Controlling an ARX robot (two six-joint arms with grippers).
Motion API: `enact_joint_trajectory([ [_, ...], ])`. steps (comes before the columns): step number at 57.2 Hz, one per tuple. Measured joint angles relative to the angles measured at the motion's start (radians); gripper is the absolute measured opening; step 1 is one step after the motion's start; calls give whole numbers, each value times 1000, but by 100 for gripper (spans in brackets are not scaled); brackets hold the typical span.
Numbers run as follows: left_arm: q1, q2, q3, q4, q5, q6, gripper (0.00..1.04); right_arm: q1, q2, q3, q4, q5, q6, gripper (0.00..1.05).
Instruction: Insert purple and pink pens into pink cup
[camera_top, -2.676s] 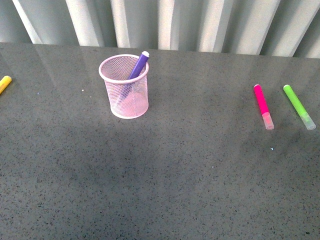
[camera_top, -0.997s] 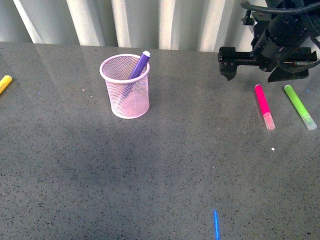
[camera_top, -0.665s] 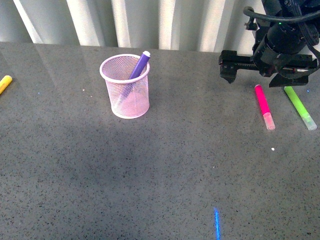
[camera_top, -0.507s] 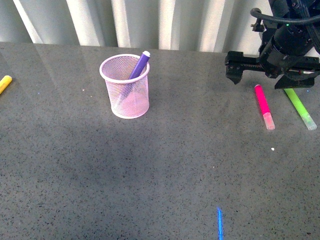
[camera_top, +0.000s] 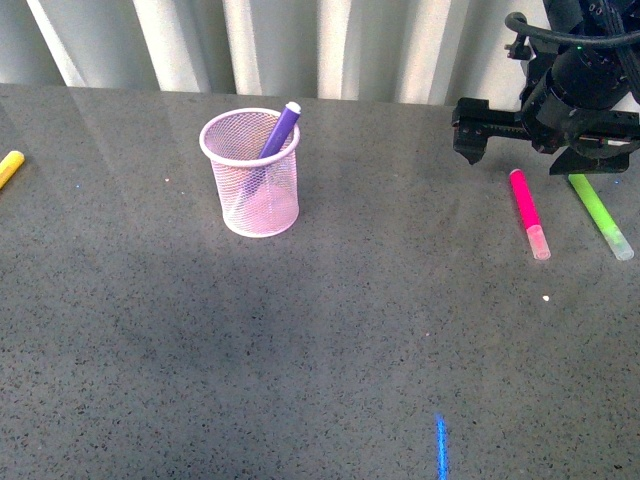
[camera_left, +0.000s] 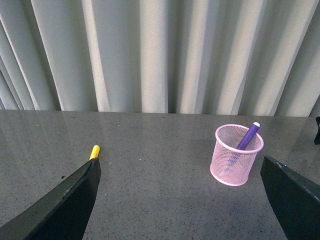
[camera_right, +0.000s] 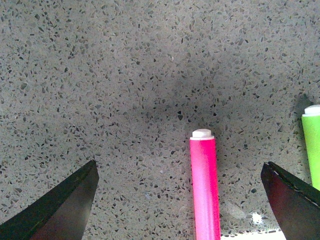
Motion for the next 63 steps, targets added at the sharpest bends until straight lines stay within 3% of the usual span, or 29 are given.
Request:
enact_joint_trajectory([
  [63, 0, 0, 0, 0, 0, 0, 98, -18, 28, -63, 59, -16, 15, 98],
])
